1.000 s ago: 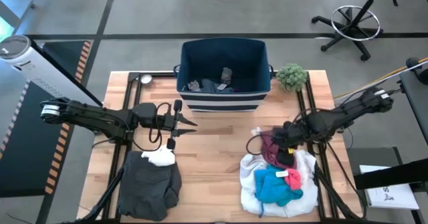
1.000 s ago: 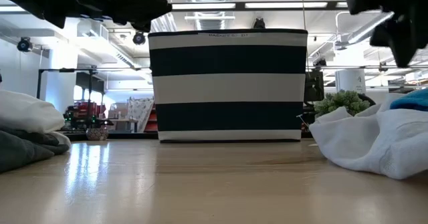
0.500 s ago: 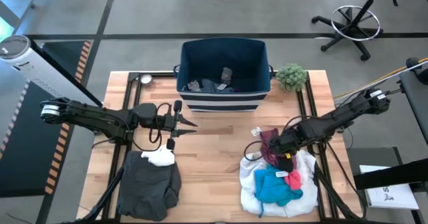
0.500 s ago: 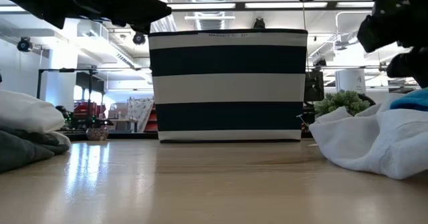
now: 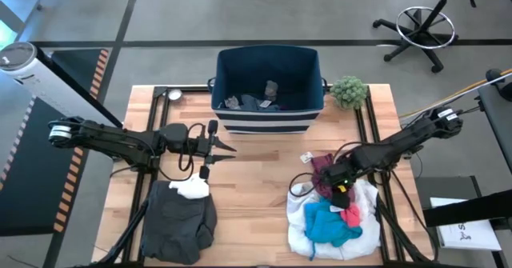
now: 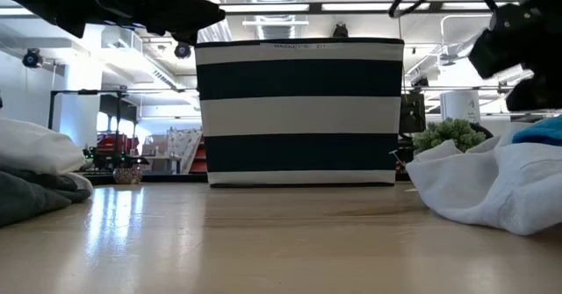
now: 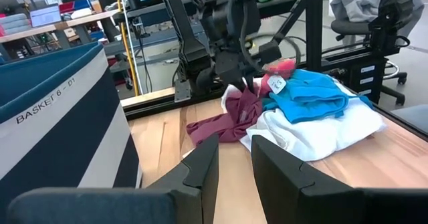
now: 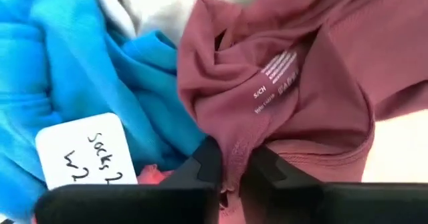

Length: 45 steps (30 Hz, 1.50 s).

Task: Sort clothes
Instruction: Put the red shirt into the laundry organizer

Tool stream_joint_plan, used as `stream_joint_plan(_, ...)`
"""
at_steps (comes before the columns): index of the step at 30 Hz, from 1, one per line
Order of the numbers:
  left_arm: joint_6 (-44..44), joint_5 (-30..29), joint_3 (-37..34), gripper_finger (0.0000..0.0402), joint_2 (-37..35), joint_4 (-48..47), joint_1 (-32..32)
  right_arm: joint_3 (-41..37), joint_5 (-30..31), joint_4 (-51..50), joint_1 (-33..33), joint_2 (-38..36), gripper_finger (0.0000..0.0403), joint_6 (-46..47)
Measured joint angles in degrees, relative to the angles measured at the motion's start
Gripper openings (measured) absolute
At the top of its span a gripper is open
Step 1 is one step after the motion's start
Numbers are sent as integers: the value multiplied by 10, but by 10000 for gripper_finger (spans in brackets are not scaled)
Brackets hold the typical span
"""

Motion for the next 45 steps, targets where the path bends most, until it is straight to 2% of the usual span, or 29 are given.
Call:
stream_joint_plan(5,0,0,0,77,0,0,0,57,27,-9,0,-2,7,-13)
stream_joint_plan(9,0,0,0,77,0,0,0,131,79,-23,0,-5,4,-46)
stream_joint_plan(19,0,0,0,77,0,0,0,325,314,-35,-2,6,2,-178)
stream_joint_plan(27,3,0,0,77,0,1,0,467,479,-10,-30,52,2,-358)
stream_joint_plan(30,3,0,0,77,0,1,0,511,482,8,-65,71,1,-424)
stream_joint_plan(34,3,0,0,77,0,1,0,565,454,29,-126,101,1,-498)
stream_joint_plan(39,3,0,0,77,0,2,0,642,379,48,-219,145,1,-556)
stream_joint_plan(45,3,0,0,77,0,6,0,729,284,37,-330,217,1,-571)
